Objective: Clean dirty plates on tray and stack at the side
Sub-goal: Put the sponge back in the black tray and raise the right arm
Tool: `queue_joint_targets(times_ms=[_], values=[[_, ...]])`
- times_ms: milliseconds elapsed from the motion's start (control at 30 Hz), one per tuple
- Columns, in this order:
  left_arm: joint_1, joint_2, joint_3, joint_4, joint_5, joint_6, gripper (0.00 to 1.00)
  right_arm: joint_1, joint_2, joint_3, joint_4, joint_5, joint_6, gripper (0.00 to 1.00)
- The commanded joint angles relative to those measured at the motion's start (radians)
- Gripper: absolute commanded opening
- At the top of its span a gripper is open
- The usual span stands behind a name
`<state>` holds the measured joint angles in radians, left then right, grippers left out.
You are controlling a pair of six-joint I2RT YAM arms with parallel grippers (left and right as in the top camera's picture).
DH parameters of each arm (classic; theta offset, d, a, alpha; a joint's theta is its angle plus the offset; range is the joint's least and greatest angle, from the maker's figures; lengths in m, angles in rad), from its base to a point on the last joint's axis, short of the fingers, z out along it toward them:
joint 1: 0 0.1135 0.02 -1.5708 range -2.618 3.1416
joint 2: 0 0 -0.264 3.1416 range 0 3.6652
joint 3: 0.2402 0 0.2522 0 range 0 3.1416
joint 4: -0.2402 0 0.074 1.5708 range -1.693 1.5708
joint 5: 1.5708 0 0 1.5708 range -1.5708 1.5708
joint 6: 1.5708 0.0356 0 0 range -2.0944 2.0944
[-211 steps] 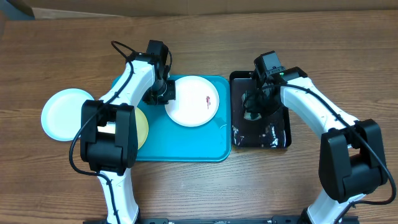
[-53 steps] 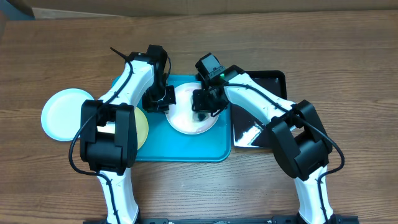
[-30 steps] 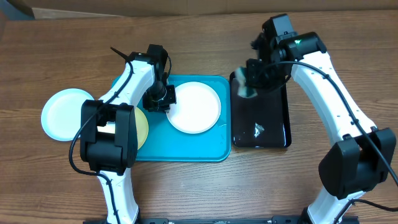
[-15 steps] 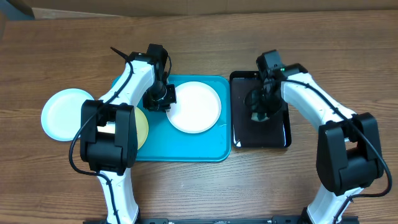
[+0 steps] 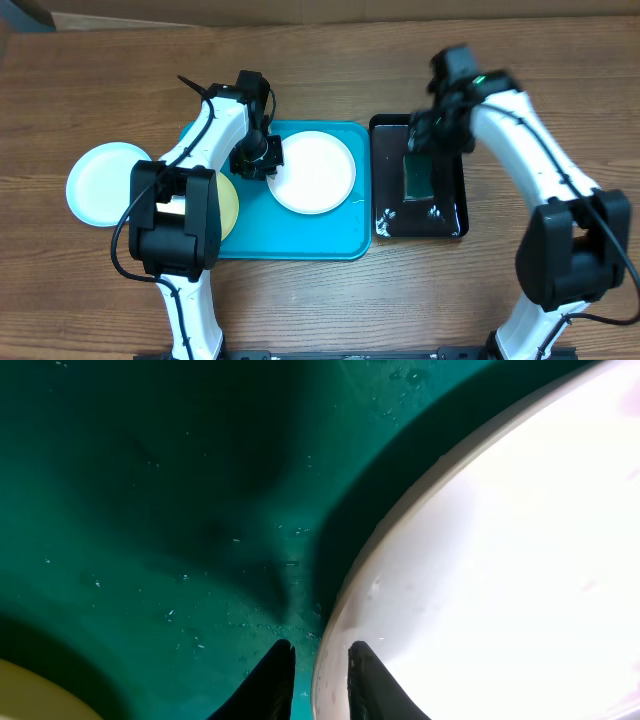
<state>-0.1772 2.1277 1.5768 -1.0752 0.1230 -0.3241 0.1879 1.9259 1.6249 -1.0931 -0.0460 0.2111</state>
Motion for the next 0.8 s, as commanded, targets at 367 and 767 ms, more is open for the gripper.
queue_joint_targets(times_ms=[367,767], values=[[-0.073,0.004,-0.005,0.006,-0.112,-0.066,0.21,-0.378,-0.011,0.063,-0.096,-0.001,0.032,1.0],[-0.079,0.005,-0.069,0.036,-0.122,-0.067,0.2,-0.414,-0.011,0.063,-0.079,0.0,0.031,1.0]])
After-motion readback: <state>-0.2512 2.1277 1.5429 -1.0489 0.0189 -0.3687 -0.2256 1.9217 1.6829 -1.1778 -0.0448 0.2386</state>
